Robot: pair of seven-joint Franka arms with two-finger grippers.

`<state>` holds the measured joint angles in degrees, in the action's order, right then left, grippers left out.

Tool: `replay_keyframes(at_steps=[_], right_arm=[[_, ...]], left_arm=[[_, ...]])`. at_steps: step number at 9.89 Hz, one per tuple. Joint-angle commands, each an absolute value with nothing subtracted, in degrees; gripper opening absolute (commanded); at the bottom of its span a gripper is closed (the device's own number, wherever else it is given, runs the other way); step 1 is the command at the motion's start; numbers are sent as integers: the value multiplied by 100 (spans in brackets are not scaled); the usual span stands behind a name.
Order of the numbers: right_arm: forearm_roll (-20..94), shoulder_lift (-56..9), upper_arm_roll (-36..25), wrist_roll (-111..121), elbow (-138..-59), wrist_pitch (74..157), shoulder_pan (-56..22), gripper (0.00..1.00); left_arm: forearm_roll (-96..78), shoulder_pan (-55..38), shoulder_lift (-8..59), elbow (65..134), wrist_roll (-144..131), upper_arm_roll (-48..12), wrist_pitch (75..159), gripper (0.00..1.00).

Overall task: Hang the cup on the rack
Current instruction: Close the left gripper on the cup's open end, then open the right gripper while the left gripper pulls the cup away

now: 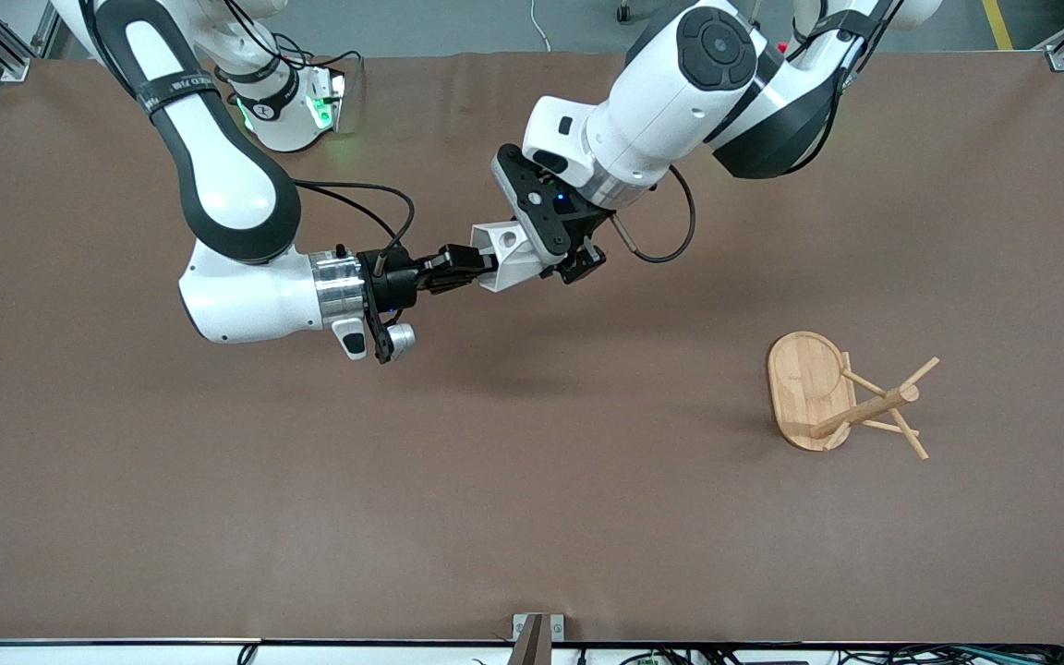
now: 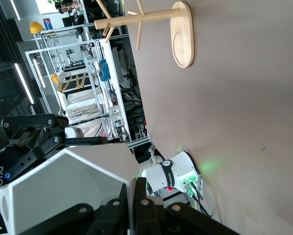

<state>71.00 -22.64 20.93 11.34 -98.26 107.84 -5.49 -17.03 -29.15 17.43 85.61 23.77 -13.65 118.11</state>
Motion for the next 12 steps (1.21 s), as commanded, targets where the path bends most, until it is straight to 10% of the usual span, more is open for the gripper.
replay_keyframes(at_steps=[1,6,12], right_arm=[[7208,-2136,2153,739,-9861,10495,-440,99],[5568,-2118,1594,686,-9511,10485,-26,100],[668,-1653,187,686,-9379,10521,-18,100]], left_arm=[[-1679,-2936,1942,8596,2417,-1318,11918,0],[-1670,-2918,2065,8604,2391,-1318,11970,1],[-1243,-2689,1854,9061,95,-1257,11883,1]])
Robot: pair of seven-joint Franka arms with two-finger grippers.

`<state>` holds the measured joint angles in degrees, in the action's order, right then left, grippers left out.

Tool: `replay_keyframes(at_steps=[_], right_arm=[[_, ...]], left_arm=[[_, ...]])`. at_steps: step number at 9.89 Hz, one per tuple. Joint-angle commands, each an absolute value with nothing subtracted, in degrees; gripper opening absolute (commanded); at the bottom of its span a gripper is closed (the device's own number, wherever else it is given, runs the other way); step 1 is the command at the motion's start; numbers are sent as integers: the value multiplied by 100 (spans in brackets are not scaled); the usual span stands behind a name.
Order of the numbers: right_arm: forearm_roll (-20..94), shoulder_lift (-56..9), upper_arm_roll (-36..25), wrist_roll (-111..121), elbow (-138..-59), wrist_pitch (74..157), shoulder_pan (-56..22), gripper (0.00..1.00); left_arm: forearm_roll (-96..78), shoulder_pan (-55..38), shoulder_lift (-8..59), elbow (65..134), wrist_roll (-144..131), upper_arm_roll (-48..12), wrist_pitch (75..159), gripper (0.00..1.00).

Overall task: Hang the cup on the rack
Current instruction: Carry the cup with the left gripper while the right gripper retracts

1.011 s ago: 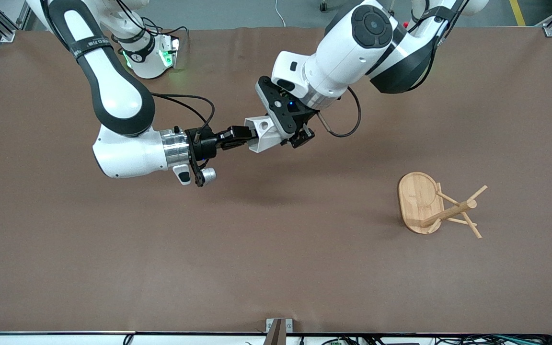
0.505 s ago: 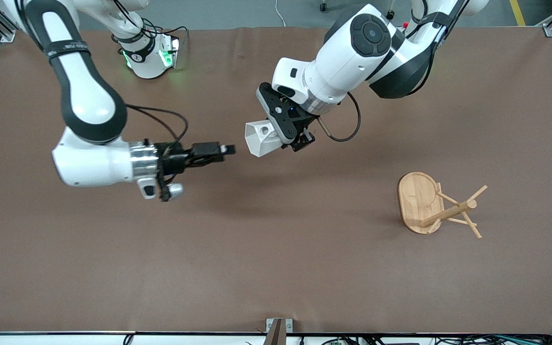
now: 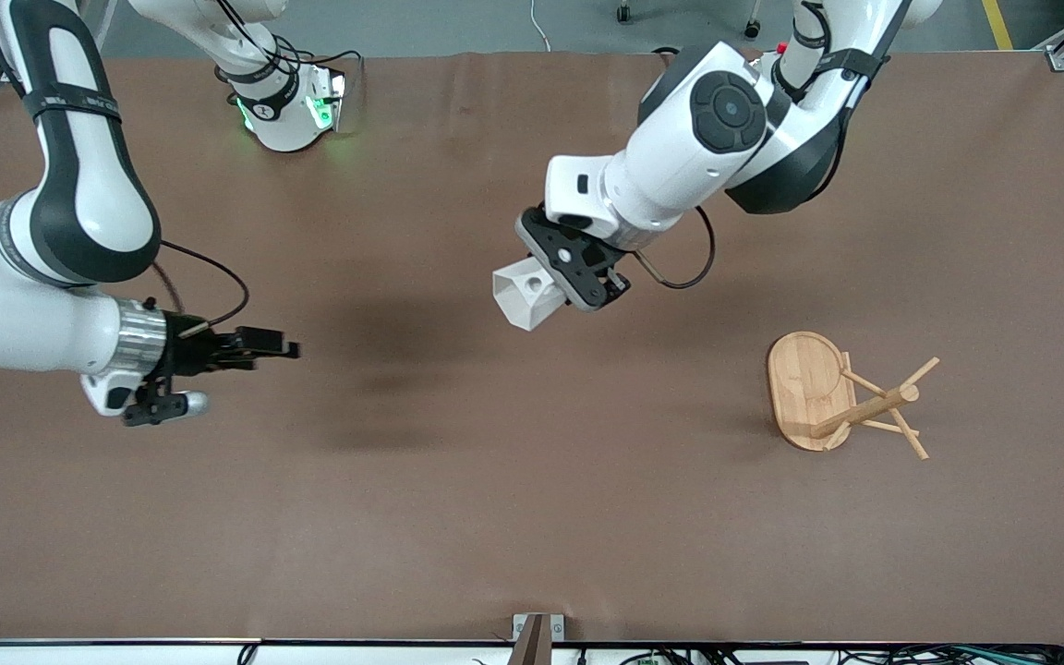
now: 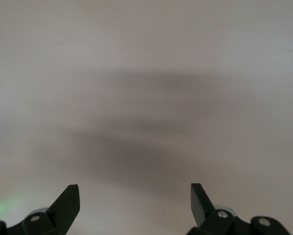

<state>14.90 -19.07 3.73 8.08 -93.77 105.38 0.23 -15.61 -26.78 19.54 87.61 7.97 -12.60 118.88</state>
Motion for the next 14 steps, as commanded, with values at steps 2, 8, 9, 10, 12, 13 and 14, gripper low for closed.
replay_keyframes(at_steps=[2,8,9,10,12,13,14], right_arm=[[-179,-1443,-53,677,-8957,10259,-70,100],[-642,94,-26,-770,-8921,9300,-106,100],[-642,166,-44,-782,-8921,9160,-62,100],[-615,184,-61,-834,-8886,9080,-35,100],[49,211,-210,-861,-8859,8816,140,100],[35,202,-263,-800,-8807,8833,115,100],[35,193,-264,-835,-8798,8816,106,100]], left_arm=[[-853,-2707,1889,9070,-622,-1274,11865,1],[-642,-2190,1846,9009,-677,-1257,11303,1],[-711,-1962,1698,9087,-712,-1274,11224,1],[-729,-1890,1592,9210,-782,-1257,11015,1],[-930,-1514,1224,9648,-581,-1257,10925,1],[-1010,-1381,1004,10051,-345,-1248,10925,1],[-1019,-1136,958,10237,-21,-1239,10925,1]])
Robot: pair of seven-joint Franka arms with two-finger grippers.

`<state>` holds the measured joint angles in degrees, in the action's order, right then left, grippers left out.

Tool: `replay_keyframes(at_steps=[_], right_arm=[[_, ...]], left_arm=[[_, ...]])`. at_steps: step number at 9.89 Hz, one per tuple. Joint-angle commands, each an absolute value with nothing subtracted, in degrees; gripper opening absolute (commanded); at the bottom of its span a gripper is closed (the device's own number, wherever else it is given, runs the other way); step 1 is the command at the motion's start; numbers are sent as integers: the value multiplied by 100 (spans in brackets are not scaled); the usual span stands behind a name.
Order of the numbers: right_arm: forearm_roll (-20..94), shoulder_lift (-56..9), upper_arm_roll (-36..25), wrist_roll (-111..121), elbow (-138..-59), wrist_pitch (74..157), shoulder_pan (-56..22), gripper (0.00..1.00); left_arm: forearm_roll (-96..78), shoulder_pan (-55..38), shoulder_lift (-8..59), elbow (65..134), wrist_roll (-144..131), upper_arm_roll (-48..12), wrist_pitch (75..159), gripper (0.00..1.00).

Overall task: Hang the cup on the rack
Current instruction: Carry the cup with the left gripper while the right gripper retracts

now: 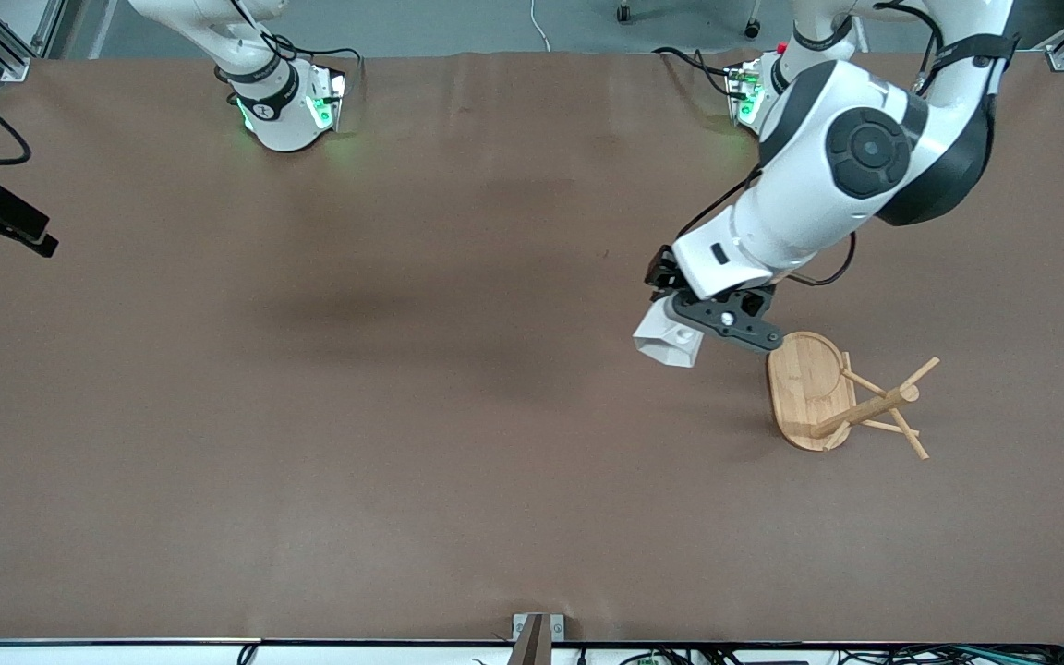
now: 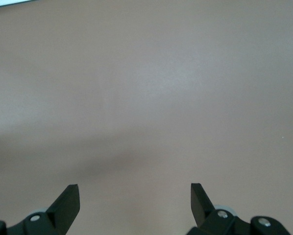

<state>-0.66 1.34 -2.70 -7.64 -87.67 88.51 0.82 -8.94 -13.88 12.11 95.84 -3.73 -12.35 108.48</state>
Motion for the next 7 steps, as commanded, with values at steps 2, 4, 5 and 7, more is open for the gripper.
replay_keyframes(at_steps=[2,4,5,7], right_arm=[[53,185,-246,-800,-8719,8807,70,100],[35,141,-246,-765,-8509,8807,79,100],[9,141,-246,-739,-8447,8807,88,100],[-53,158,-264,-843,-8429,8754,97,100]], left_arm=[[-1020,-740,1071,10292,508,-1239,10951,1],[-1168,-624,1238,10266,1079,-891,10977,1],[-1308,-624,1361,10213,1212,-827,11038,1],[-1319,-606,1581,10108,1230,-826,11267,1]])
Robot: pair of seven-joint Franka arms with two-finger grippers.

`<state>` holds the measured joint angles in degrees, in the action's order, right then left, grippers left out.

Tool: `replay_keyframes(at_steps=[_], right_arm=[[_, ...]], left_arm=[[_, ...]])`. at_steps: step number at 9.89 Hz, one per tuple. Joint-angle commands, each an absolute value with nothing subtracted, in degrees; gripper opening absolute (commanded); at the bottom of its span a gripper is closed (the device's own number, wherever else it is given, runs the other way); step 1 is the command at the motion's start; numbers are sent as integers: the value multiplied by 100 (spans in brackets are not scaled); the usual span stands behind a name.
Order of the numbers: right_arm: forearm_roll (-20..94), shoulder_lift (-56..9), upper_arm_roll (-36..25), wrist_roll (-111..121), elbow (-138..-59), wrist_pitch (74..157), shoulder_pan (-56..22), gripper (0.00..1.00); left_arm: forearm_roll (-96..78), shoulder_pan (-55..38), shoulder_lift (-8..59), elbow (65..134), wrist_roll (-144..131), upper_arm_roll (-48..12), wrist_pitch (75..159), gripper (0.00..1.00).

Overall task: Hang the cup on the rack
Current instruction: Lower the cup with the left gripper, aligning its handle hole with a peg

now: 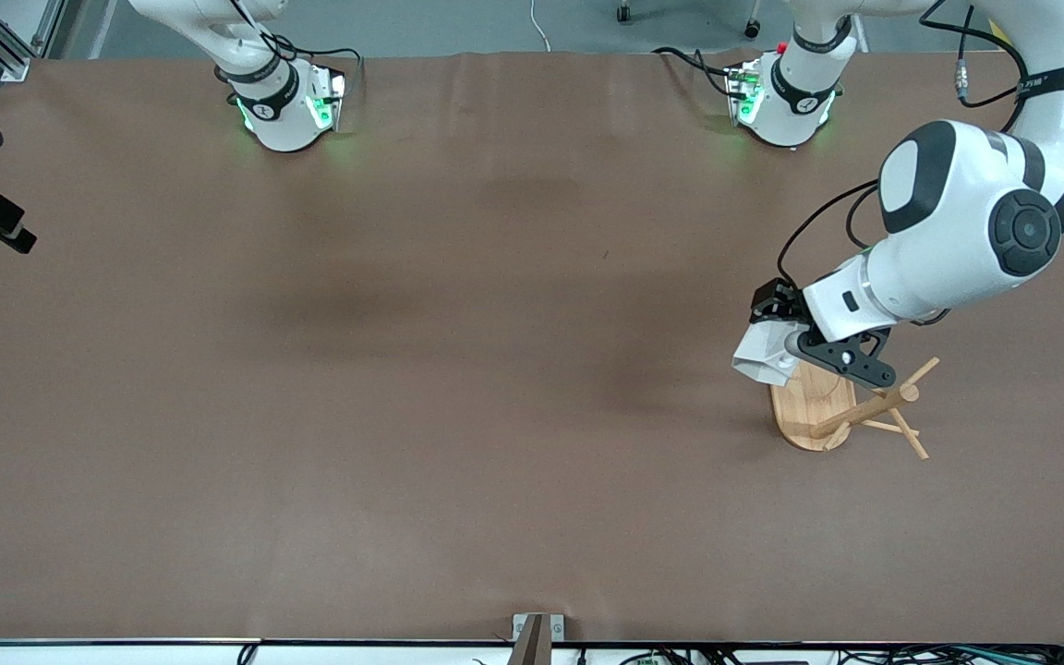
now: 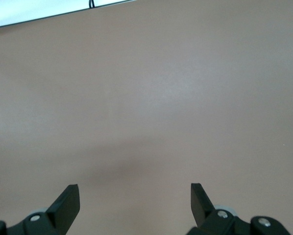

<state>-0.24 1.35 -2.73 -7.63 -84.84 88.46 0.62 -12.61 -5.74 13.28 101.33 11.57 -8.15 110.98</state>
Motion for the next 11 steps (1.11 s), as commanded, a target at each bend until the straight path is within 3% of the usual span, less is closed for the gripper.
replay_keyframes(at_steps=[1,11], right_arm=[[-61,158,-255,-1053,-8411,8458,88,100],[26,158,-246,-791,-8411,8341,88,100]], left_arm=[[-1310,-589,1669,10073,1230,-826,11355,1],[-1248,-580,1801,10072,1301,-536,11435,2]])
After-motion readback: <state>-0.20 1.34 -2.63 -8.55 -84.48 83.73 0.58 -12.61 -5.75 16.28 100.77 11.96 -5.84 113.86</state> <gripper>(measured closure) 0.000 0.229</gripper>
